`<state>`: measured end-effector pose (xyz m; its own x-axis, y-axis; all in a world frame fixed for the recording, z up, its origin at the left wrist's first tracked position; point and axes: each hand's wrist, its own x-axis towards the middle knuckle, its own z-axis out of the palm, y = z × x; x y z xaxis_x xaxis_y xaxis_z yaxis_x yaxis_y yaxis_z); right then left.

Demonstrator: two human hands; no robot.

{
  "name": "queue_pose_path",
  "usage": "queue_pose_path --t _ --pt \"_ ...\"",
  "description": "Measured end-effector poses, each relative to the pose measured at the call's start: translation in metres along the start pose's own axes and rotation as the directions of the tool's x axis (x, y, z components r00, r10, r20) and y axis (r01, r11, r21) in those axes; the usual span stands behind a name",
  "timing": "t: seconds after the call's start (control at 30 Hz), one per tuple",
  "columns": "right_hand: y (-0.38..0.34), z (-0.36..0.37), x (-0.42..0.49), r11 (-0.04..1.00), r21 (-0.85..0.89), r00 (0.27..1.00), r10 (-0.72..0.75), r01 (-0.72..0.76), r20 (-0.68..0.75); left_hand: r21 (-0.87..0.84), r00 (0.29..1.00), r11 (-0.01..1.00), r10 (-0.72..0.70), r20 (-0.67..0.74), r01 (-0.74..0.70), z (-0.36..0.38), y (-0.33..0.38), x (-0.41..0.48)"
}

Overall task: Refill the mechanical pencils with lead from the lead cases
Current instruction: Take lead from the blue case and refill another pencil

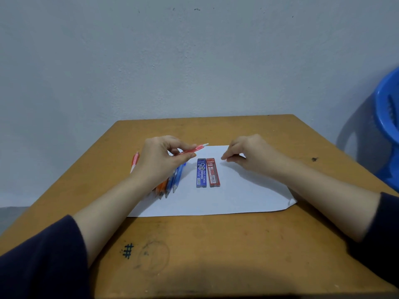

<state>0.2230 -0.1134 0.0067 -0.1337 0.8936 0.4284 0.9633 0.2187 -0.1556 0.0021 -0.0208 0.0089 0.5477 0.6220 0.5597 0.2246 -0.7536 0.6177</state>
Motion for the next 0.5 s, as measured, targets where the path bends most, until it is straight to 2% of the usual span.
queue_pose_path --t 0.17,0.5 --pt "-0.007 0.003 -0.002 1.0 0.017 0.996 -0.023 0.022 0.087 0.002 1.0 1.0 0.02 0.008 -0.02 0.0 -0.003 0.0" --pt "-0.014 -0.001 -0.002 0.963 0.193 0.977 0.166 -0.19 0.133 0.023 0.999 0.999 0.043 0.018 -0.043 0.0 -0.007 0.002"
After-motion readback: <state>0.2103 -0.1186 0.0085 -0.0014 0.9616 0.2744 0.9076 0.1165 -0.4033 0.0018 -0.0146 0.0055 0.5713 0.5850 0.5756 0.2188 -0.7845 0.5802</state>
